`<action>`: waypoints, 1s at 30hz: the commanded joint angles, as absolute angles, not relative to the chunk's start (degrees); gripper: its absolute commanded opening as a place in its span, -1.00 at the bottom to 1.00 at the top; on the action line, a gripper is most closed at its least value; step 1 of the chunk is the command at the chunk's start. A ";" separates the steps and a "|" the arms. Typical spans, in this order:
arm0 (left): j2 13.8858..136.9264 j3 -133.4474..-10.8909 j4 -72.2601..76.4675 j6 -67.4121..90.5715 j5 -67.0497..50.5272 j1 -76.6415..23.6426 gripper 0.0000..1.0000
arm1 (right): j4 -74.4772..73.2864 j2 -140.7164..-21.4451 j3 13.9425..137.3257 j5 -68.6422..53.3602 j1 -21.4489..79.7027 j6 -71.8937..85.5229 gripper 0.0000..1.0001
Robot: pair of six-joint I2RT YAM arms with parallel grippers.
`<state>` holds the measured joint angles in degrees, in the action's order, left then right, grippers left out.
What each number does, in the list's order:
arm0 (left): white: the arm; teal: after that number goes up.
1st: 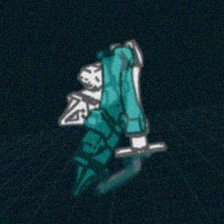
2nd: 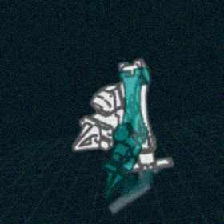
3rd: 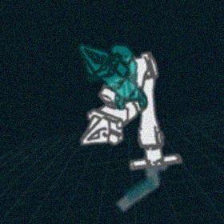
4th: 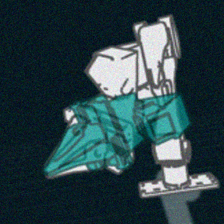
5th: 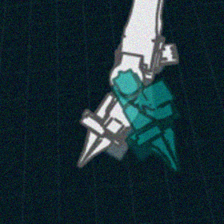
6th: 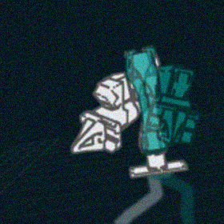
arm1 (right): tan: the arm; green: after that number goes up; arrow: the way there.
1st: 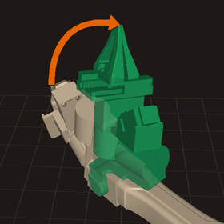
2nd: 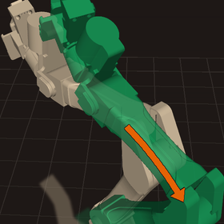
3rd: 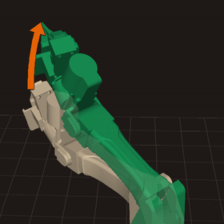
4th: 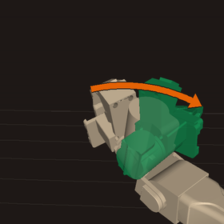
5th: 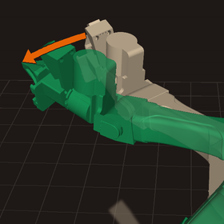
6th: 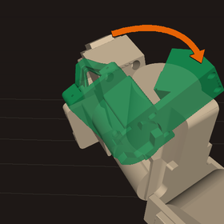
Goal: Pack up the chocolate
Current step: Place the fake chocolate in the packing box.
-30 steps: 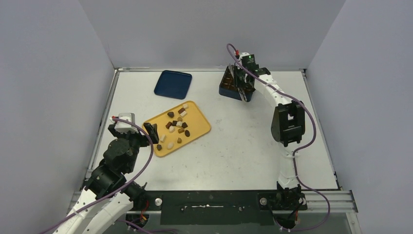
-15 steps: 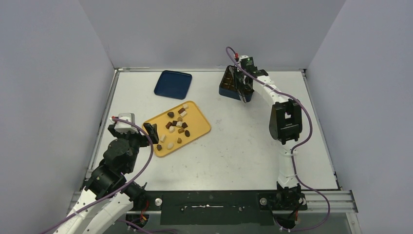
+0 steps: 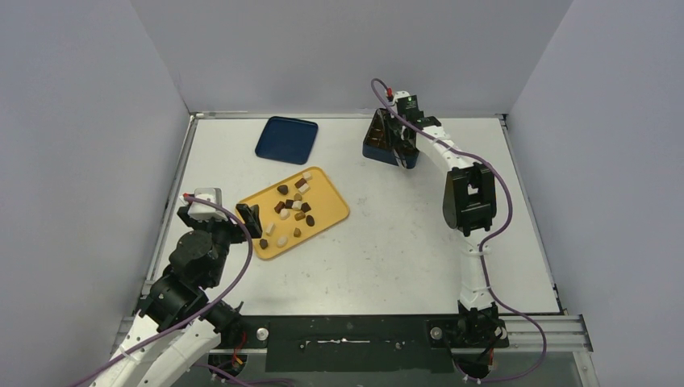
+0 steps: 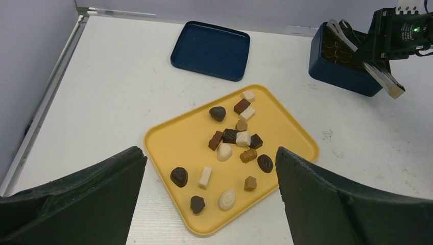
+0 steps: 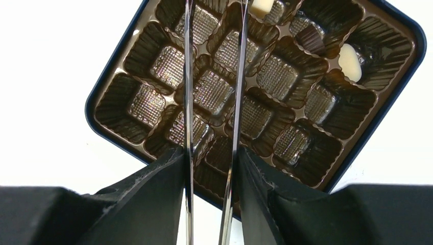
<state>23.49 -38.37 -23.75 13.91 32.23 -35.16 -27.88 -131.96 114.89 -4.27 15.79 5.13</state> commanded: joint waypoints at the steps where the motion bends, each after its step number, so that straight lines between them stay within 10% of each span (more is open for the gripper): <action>1: 23.01 -38.67 -21.33 13.27 31.52 -34.89 0.95 | -24.68 -132.15 117.93 -3.44 15.64 4.23 -0.21; 30: 24.26 -38.84 -21.38 13.18 31.40 -34.87 0.95 | -27.04 -111.88 106.61 -11.74 18.29 8.01 -0.17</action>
